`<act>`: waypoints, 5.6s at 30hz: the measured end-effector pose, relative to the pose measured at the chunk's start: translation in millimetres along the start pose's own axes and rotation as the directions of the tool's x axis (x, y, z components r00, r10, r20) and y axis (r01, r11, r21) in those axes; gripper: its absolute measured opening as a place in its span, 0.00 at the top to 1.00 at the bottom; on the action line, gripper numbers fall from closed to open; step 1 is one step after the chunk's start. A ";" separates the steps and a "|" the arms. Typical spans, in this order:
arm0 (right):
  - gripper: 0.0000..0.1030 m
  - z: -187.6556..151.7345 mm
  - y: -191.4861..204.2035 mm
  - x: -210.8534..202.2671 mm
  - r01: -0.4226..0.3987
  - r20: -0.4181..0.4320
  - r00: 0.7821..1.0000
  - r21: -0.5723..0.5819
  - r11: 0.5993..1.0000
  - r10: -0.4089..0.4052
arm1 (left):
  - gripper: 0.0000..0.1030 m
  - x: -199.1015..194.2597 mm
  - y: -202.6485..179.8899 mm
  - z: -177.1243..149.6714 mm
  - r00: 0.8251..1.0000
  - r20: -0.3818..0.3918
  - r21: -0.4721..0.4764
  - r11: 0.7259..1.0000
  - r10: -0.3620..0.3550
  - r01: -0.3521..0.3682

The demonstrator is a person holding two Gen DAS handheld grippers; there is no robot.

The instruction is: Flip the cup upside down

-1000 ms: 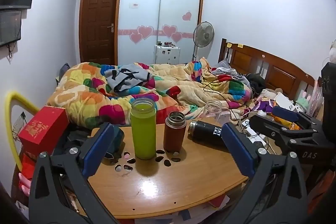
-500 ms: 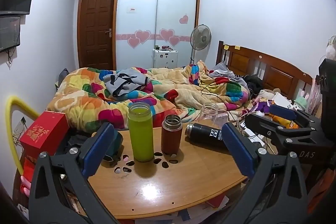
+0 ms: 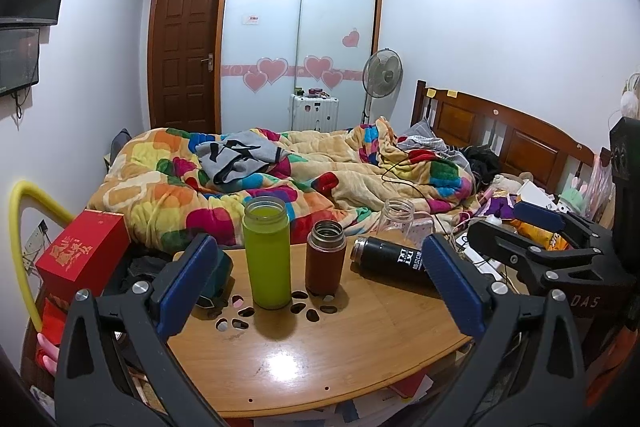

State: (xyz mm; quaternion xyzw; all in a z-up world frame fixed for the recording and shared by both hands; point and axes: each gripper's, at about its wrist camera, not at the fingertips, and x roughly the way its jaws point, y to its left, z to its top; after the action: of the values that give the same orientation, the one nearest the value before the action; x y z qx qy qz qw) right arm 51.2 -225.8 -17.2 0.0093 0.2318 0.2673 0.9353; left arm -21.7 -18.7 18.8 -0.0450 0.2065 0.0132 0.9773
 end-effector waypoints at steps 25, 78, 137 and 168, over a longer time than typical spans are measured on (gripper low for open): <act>0.00 0.9 0.0 -3.3 0.005 0.008 1.000 -0.012 1.000 -0.005 | 0.00 -1.1 -2.9 2.6 1.000 0.011 0.004 1.000 -0.007 0.007; 0.00 -39.0 -34.5 72.3 0.023 -0.164 0.986 0.026 0.999 -0.019 | 0.24 216.1 74.1 -33.7 0.959 -0.278 -0.100 0.992 0.046 -0.076; 0.40 -126.0 46.1 159.4 -0.389 -0.386 0.875 -0.201 0.899 0.292 | 0.34 157.9 59.4 -75.8 0.911 -0.326 -0.286 0.945 -0.252 0.159; 0.40 -142.5 54.3 163.9 -0.395 -0.437 0.849 -0.156 0.905 0.296 | 0.17 201.4 104.0 -134.1 0.844 -0.469 -0.496 0.868 -0.261 -0.007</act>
State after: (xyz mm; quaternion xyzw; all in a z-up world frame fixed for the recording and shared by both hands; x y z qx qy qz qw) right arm 84.6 -111.8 -207.0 -0.1174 0.3800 0.4543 0.7971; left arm 103.9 73.9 -193.4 -0.3011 0.4501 -0.0159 0.8405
